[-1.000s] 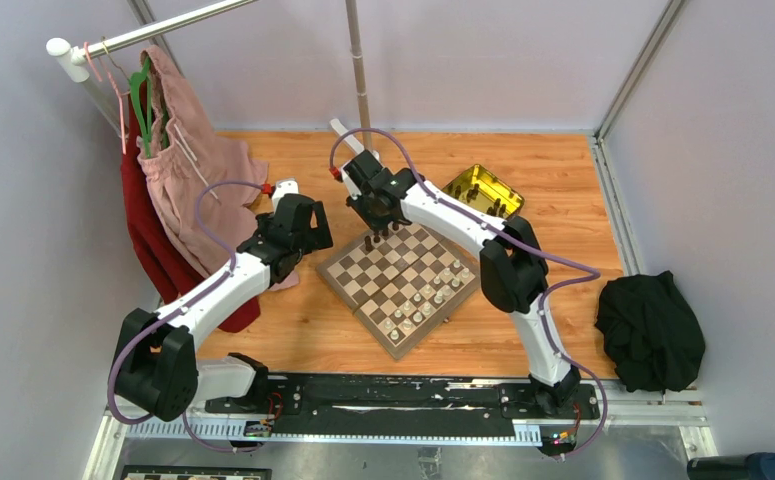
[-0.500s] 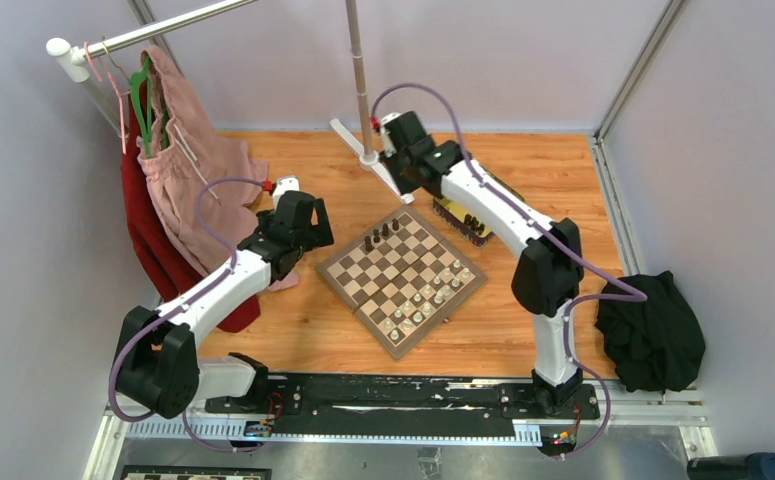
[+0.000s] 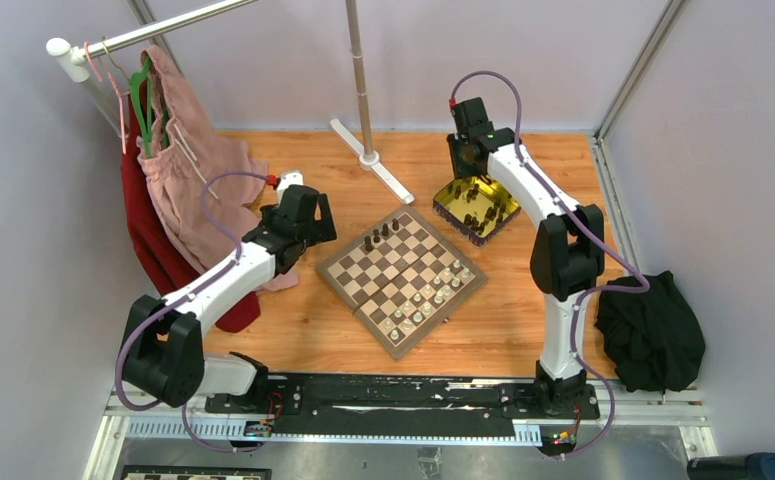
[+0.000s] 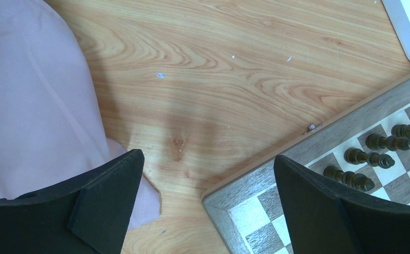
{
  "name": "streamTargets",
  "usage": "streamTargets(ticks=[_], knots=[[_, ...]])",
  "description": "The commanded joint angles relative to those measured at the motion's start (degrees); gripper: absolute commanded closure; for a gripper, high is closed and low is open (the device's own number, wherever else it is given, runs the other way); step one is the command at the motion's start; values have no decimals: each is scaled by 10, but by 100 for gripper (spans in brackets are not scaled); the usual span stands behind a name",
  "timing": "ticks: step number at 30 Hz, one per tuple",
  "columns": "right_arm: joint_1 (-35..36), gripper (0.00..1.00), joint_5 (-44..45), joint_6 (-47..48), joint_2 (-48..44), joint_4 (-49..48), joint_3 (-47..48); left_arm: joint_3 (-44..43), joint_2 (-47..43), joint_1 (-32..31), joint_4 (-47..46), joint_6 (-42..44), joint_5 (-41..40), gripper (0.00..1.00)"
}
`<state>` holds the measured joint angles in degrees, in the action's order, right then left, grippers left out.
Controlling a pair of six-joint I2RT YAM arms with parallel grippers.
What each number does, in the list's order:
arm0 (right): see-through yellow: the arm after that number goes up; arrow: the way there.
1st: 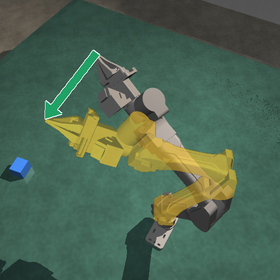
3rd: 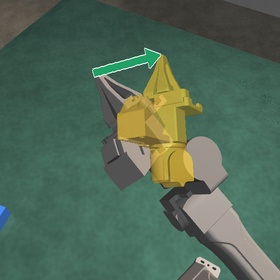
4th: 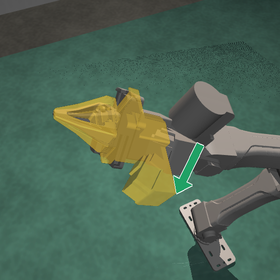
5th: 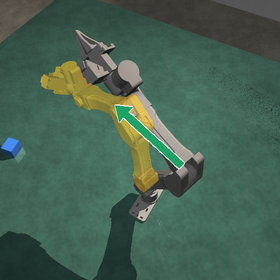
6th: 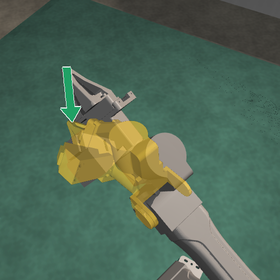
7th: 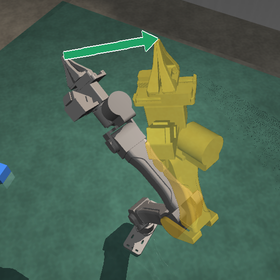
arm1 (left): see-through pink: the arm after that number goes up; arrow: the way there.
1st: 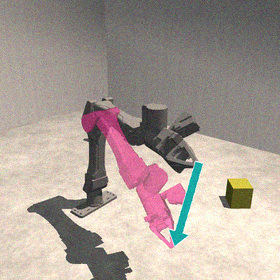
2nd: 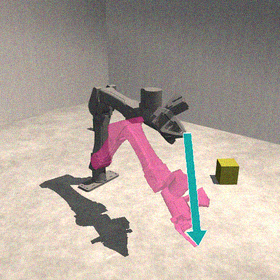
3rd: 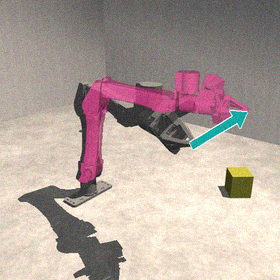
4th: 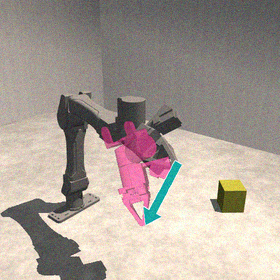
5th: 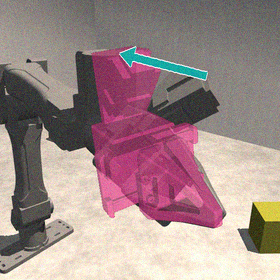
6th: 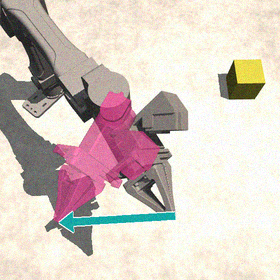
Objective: Set up the chess pieces on the board
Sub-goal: Pick up the chess piece from the storage box.
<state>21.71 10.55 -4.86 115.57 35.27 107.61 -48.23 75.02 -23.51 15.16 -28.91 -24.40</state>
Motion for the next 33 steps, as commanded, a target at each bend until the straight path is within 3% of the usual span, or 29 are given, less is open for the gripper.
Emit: streamTargets(ticks=[1, 33], knots=[[-35, 62, -4, -27, 32, 2, -10, -23, 22, -2, -7, 10, 5, 0], [-91, 63, -46, -25, 158, 0, 84, -76, 102, 1, -16, 33, 12, 0]])
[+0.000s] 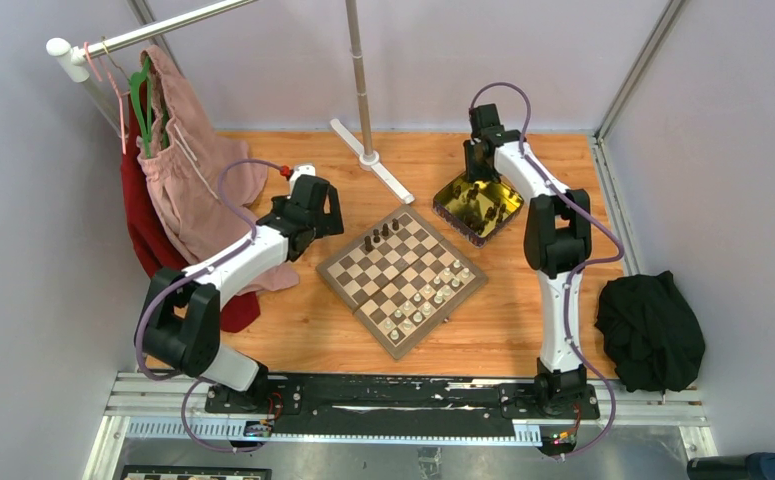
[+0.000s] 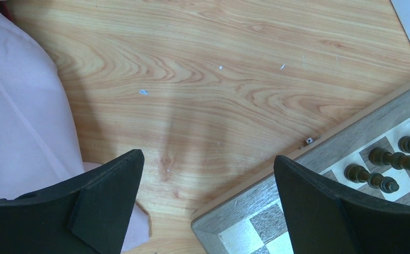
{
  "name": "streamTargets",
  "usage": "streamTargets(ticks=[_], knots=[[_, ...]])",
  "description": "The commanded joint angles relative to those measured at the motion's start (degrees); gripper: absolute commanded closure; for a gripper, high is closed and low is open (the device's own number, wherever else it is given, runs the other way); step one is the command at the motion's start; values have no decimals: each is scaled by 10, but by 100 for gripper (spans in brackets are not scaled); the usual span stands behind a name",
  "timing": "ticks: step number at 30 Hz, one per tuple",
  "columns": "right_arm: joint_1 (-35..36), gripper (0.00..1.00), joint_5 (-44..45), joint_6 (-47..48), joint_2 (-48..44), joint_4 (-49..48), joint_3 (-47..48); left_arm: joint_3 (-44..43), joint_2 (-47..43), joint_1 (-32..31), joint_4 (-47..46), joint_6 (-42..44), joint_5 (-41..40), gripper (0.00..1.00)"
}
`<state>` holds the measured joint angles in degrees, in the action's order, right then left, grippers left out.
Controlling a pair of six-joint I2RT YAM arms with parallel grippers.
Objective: Set up the chess pieces on the board
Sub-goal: Pick up the chess piece from the storage box.
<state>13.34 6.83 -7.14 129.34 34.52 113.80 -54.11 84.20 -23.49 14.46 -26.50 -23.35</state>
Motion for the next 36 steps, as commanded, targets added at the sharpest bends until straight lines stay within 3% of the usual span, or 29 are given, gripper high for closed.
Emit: streamTargets(ticks=[1, 16, 28, 36], knots=[[-8, 63, -10, -3, 21, 7, 23, -19, 11, 1, -9, 9, 1, 0], [-8, 65, -17, -7, 44, 7, 33, -28, 27, 8, -12, 11, 5, 0], [-11, 90, -17, -6, 46, 10, 30, -29, 32, 10, -13, 11, 6, 0], [-12, 100, -12, 3, 29, 7, 26, -28, 26, 10, -12, 7, 7, 0]])
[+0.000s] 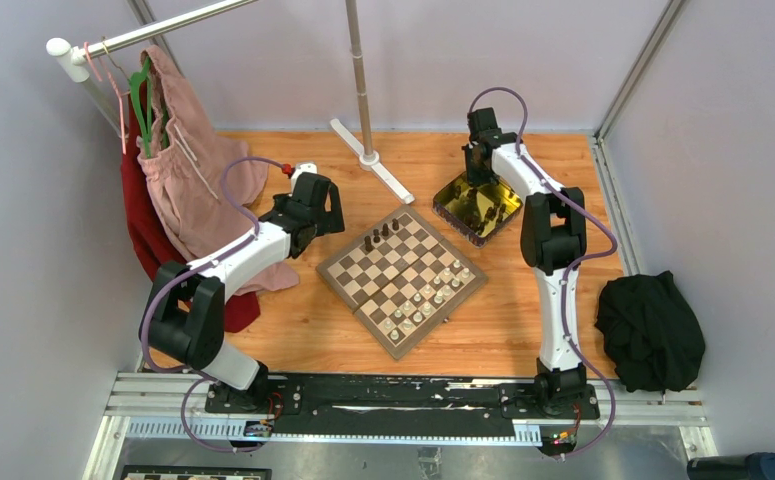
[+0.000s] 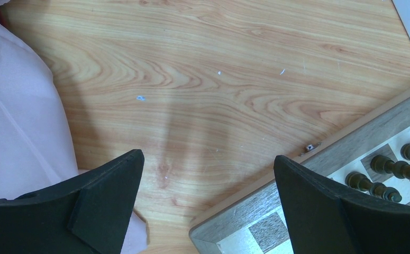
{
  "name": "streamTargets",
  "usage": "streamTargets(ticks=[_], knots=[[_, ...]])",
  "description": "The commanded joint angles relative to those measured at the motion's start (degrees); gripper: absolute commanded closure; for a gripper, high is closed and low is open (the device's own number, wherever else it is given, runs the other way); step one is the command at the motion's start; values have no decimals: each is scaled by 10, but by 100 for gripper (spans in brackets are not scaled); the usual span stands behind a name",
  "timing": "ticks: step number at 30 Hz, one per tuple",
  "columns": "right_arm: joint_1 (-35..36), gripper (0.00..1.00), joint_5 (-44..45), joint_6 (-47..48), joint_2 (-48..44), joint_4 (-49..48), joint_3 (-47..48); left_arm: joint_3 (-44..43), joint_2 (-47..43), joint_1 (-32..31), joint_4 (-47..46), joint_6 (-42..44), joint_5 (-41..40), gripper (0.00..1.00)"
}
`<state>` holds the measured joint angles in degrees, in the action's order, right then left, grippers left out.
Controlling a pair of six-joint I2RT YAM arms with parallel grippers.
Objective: Set up the chess pieces on the board
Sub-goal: Pick up the chess piece from the storage box.
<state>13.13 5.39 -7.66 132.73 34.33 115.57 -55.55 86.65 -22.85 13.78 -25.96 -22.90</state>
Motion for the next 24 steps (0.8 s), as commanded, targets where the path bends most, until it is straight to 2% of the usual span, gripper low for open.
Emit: streamTargets(ticks=[1, 24], knots=[[-10, 100, 3, 8, -8, 9, 8, -13, 1, 4, -4, 3, 2, 0], [-2, 100, -21, 23, -84, -16, -28, -15, -20, 4, 4, 6, -1, 0]])
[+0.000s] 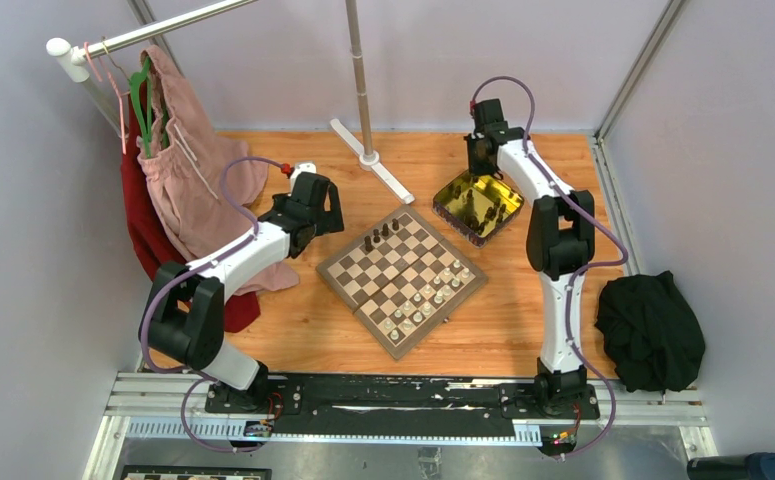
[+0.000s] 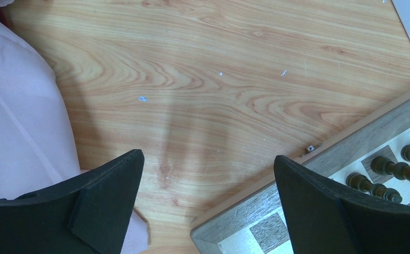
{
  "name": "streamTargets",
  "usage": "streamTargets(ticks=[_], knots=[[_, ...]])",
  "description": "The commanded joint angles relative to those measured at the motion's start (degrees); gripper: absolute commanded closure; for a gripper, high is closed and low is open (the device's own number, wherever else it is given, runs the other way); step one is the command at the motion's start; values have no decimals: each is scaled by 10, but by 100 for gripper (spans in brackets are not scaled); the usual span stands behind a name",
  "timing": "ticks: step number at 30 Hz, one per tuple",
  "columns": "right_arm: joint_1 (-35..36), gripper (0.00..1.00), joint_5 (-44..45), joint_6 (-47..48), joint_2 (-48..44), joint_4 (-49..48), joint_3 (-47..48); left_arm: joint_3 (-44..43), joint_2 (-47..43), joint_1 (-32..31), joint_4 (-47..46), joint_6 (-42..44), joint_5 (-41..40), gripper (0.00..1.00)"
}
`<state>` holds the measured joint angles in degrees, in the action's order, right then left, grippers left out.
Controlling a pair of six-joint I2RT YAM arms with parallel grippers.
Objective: Set up the chess pieces on the board
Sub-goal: Pick up the chess piece from the storage box, then place the chess piece on the chessboard.
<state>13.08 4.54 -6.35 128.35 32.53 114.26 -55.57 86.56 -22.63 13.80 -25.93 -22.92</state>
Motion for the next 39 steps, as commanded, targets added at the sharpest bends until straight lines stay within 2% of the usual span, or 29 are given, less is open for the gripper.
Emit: streamTargets(ticks=[1, 12, 24, 39], knots=[[2, 100, -14, 11, -47, 2, -16, -15, -20, 2, 3, 5, 0, 0], [87, 100, -33, 33, -87, 39, -15, -1, -36, 2, -3, -6, 3, 0], [174, 100, -36, 44, -81, 64, -11, 17, -60, 2, -9, -21, 8, 0], [227, 100, -57, 52, -67, 66, -30, 33, -70, 1, -13, -31, 8, 0]])
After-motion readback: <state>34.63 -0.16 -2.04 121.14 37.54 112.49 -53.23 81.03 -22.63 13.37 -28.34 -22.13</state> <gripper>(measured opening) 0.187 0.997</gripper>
